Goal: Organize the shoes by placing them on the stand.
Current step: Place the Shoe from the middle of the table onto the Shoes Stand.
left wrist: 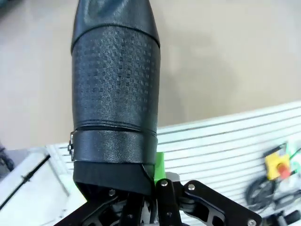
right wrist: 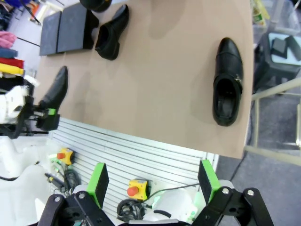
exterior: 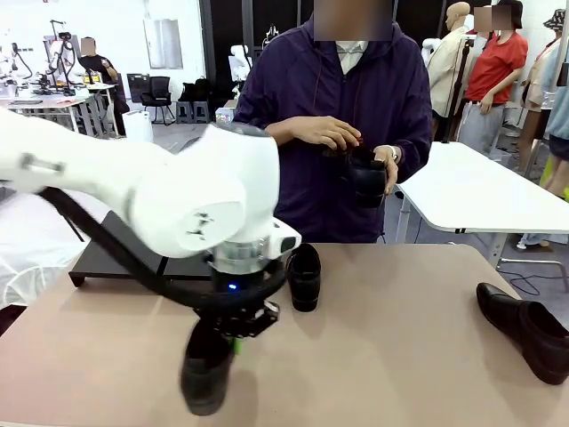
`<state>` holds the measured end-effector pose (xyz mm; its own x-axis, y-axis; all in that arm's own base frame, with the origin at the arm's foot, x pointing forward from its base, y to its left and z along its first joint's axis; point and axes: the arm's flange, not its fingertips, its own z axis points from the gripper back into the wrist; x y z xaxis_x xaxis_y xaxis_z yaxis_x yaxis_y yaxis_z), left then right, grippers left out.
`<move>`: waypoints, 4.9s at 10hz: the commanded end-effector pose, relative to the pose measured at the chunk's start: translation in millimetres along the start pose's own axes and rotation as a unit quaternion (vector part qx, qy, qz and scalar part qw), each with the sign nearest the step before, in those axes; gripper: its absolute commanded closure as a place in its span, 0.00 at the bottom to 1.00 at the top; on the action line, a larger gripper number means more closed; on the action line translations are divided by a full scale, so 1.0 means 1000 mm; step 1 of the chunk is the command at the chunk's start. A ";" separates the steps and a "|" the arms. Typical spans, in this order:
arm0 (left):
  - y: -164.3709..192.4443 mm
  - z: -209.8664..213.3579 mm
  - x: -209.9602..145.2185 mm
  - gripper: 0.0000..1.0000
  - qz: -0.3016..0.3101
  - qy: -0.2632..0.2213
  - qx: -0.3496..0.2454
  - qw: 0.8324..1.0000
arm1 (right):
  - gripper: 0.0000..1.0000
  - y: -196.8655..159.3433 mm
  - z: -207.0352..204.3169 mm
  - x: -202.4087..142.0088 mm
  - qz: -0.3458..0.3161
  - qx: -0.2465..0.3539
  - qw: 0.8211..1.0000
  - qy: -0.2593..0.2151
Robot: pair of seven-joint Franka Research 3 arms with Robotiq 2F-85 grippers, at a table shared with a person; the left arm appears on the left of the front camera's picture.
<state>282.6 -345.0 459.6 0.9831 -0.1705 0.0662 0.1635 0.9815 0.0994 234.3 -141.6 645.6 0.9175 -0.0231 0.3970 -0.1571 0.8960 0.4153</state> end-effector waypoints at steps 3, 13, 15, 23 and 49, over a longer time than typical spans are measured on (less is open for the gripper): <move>0.083 0.026 -0.031 1.00 0.087 -0.184 0.034 0.978 | 0.00 0.000 0.003 0.000 0.007 0.002 1.000 -0.001; 0.157 0.028 0.004 1.00 0.078 -0.246 0.024 0.966 | 0.00 0.000 0.003 0.000 0.007 0.002 1.000 -0.001; 0.154 0.023 0.006 1.00 0.067 -0.238 0.015 0.969 | 0.00 0.000 0.003 0.000 0.007 0.002 1.000 -0.001; 0.164 0.025 0.282 1.00 -0.068 -0.256 0.050 0.963 | 0.00 0.000 0.003 0.000 0.007 0.002 1.000 -0.001; 0.173 -0.052 0.305 0.00 0.014 -0.150 0.023 0.988 | 0.00 0.000 0.003 0.000 0.007 0.002 1.000 -0.001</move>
<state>610.7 -223.6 441.1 0.9179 -0.1639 0.3613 0.1157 0.9817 0.1513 233.9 -142.1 646.8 0.9174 -0.0239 0.3972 -0.1560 0.8966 0.4144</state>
